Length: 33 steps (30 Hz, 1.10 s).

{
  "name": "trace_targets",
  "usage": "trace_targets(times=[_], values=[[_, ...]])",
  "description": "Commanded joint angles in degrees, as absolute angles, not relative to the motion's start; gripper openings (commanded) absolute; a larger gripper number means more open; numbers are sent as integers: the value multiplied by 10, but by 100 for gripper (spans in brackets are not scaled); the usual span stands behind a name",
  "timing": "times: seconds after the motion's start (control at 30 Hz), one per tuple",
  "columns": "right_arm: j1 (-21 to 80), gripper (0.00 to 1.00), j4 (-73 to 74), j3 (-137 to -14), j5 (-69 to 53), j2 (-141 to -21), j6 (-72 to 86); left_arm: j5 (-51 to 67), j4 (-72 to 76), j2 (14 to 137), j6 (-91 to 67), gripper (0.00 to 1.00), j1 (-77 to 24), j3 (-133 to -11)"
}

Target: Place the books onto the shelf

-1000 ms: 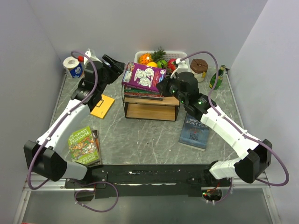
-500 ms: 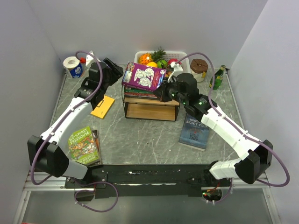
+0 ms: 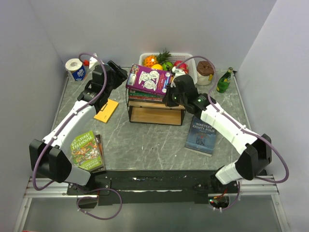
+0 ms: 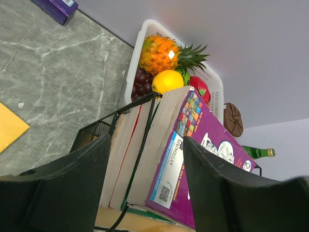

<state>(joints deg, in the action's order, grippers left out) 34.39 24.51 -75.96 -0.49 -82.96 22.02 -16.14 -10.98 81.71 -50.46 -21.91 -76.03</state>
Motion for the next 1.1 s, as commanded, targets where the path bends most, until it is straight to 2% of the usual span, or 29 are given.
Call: trace_targets(times=[0.0,0.33,0.6,0.77,0.9,1.07], values=[[323,0,254,-807,31,-841,226,-156,-86,803,-500,67,-214,-750],[306,0,255,-832,17,-859,230,-148,-85,800,-496,67,-205,-746],[316,0,231,-772,-27,-760,224,-136,-79,800,-499,68,-192,-736],[316,0,257,-781,38,-713,217,-133,-78,805,-511,68,-188,-733],[316,0,292,-799,100,-726,200,-146,-89,806,-519,68,-187,-731],[311,0,300,-811,115,-765,201,-153,-110,803,-526,69,-182,-728]])
